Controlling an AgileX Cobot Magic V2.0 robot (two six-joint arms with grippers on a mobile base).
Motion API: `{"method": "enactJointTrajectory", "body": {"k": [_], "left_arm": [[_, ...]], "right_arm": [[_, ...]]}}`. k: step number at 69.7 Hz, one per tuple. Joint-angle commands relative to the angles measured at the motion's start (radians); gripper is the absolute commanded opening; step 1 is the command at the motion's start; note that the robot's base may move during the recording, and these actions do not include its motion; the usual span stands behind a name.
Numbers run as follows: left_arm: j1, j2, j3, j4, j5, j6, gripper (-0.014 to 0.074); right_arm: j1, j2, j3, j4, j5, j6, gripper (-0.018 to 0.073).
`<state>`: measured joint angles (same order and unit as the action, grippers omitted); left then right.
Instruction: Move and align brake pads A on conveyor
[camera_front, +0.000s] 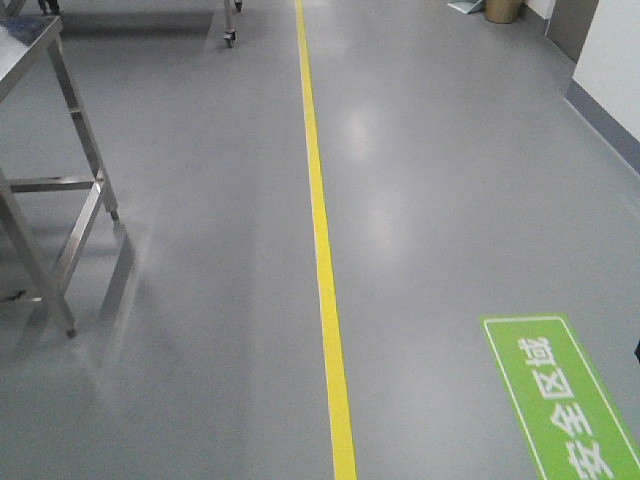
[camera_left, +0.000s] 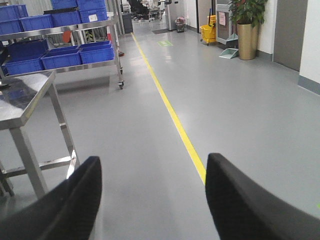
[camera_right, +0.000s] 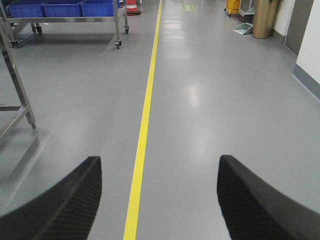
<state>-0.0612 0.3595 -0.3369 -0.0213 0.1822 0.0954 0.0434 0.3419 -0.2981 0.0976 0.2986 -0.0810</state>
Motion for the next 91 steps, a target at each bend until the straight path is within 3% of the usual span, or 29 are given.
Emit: {"method": "enactJointTrajectory", "body": {"k": [1,91], "left_arm": [[-0.002,0.012,-0.027,0.0,-0.076,-0.002,0.0449],[-0.002,0.012,-0.027,0.0,-0.075,-0.002,0.0449]], "right_arm": [[-0.001,0.009,-0.028,-0.002,-0.071,-0.007,0.0469],[-0.001,0.009,-0.028,-0.002,-0.064,-0.007,0.0469]]}}
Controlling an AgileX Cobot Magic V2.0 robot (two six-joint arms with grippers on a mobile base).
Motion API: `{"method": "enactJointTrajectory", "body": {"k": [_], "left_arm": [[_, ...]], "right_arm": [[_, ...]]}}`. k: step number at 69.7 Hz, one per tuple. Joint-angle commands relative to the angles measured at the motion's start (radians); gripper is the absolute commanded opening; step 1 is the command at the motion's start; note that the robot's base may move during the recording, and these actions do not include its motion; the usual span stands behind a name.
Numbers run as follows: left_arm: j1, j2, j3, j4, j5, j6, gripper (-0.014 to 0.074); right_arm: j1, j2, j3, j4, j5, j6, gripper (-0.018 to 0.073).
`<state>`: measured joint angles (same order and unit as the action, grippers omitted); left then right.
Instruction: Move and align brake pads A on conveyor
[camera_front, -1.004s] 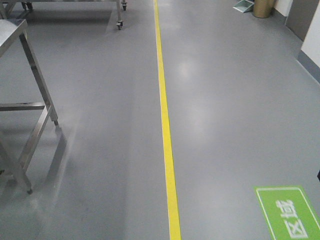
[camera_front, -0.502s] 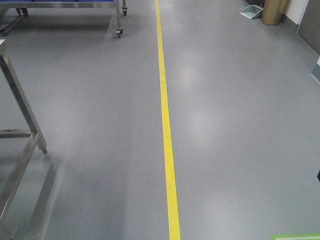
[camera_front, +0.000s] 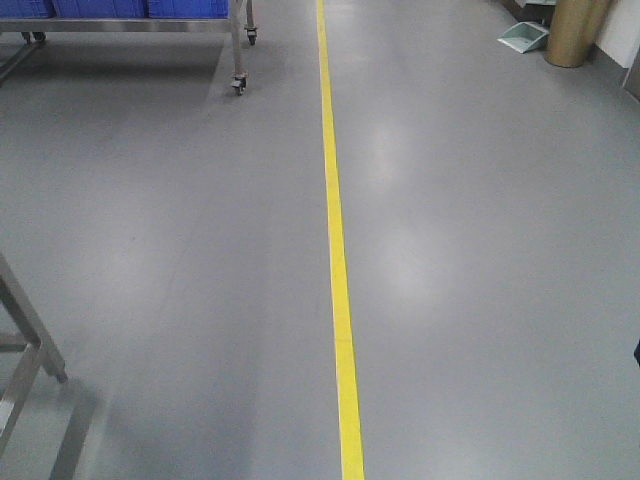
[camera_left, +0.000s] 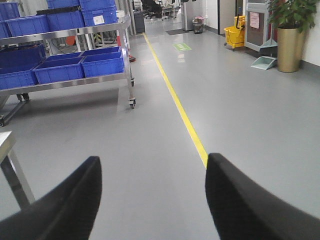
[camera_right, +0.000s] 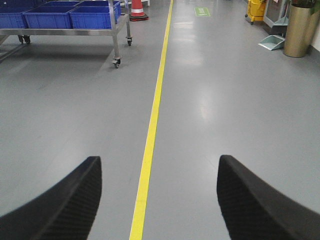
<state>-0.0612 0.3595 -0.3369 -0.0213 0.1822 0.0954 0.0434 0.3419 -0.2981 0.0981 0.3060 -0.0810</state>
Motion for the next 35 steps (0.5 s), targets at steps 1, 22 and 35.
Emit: {"method": "enactJointTrajectory", "body": {"k": [1,22,35], "left_arm": [[-0.002,0.012,-0.027,0.0,-0.075,-0.002,0.0449],[-0.002,0.012,-0.027,0.0,-0.075,-0.002,0.0449],[-0.002,0.012,-0.027,0.0,-0.075,-0.002,0.0449]], "right_arm": [[-0.001,0.009,-0.028,-0.002,-0.071,-0.007,0.0469],[-0.001,0.009,-0.028,-0.002,-0.071,-0.007,0.0468],[-0.001,0.009,-0.028,-0.002,-0.071,-0.007,0.0468]]}}
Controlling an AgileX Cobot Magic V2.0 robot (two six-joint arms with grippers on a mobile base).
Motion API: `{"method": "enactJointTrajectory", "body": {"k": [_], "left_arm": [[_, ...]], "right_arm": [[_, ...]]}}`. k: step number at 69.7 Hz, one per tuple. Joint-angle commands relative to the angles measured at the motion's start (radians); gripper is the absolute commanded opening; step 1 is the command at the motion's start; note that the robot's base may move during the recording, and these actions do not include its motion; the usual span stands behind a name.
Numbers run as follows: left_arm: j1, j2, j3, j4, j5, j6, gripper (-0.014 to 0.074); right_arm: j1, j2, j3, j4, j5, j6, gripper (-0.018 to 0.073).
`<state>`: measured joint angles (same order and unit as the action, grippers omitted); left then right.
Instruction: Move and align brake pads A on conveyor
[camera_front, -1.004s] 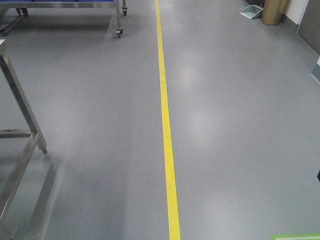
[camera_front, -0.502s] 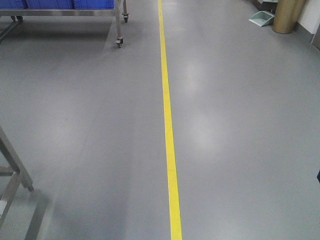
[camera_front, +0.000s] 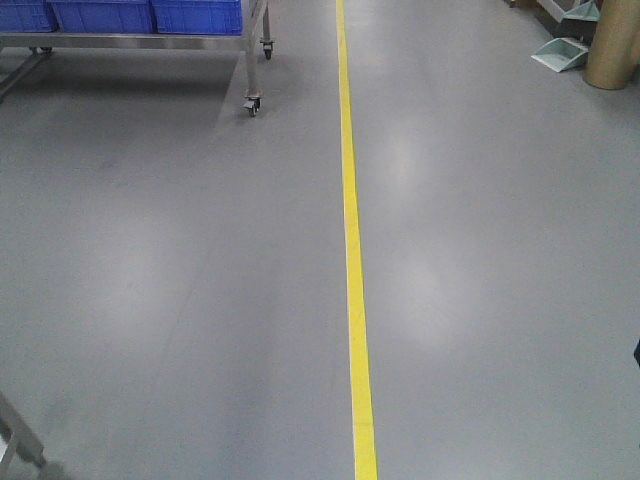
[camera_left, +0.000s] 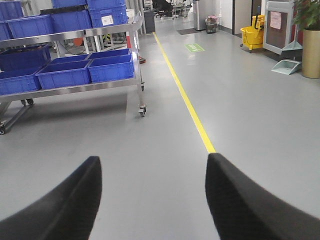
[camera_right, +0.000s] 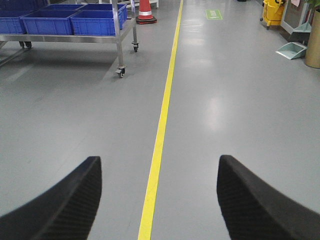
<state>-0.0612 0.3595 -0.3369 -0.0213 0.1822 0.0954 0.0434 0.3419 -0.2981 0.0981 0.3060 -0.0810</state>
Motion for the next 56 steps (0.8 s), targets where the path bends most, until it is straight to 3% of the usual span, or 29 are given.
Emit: {"method": "enactJointTrajectory", "body": {"k": [1,56], "left_arm": [[-0.002,0.012,-0.027,0.0,-0.075,-0.002,0.0449],[-0.002,0.012,-0.027,0.0,-0.075,-0.002,0.0449]], "right_arm": [[-0.001,0.009,-0.028,-0.002,-0.071,-0.007,0.0468],[-0.001,0.009,-0.028,-0.002,-0.067,-0.007,0.0469]]}}
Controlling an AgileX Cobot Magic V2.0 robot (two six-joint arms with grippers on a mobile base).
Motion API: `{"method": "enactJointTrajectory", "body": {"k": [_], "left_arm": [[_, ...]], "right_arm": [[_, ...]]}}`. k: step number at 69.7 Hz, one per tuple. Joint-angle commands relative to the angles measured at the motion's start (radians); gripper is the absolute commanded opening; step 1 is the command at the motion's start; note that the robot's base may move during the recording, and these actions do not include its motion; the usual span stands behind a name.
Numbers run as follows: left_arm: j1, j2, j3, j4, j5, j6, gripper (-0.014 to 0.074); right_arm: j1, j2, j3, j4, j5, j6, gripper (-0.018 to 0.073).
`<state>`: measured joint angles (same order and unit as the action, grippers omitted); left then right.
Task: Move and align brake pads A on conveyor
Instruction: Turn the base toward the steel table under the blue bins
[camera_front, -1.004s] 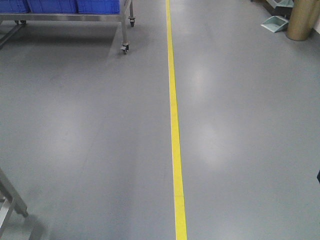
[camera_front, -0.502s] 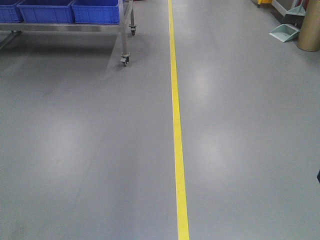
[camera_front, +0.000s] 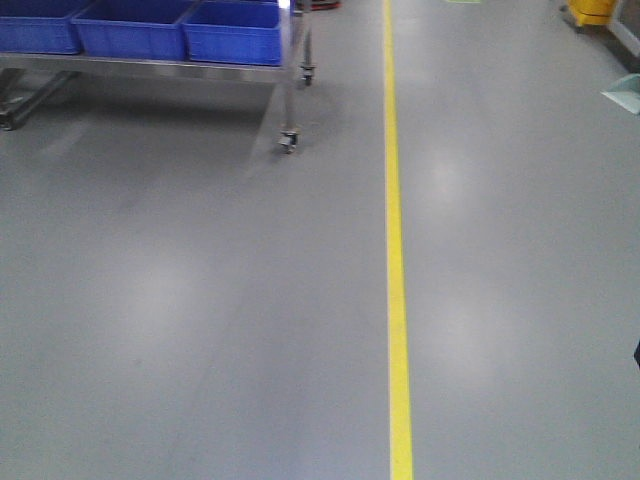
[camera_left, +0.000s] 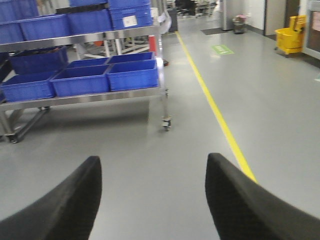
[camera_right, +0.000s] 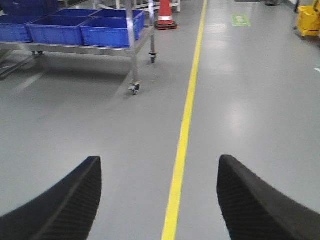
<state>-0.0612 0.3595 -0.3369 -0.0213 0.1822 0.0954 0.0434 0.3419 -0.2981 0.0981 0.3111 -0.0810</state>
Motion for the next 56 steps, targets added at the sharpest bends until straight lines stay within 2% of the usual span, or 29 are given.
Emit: {"method": "enactJointTrajectory", "body": {"k": [1,56], "left_arm": [[-0.002,0.012,-0.027,0.0,-0.075,-0.002,0.0449],[-0.002,0.012,-0.027,0.0,-0.075,-0.002,0.0449]], "right_arm": [[-0.001,0.009,-0.028,-0.002,-0.072,-0.007,0.0469],[-0.001,0.009,-0.028,-0.002,-0.069,-0.007,0.0469]]}}
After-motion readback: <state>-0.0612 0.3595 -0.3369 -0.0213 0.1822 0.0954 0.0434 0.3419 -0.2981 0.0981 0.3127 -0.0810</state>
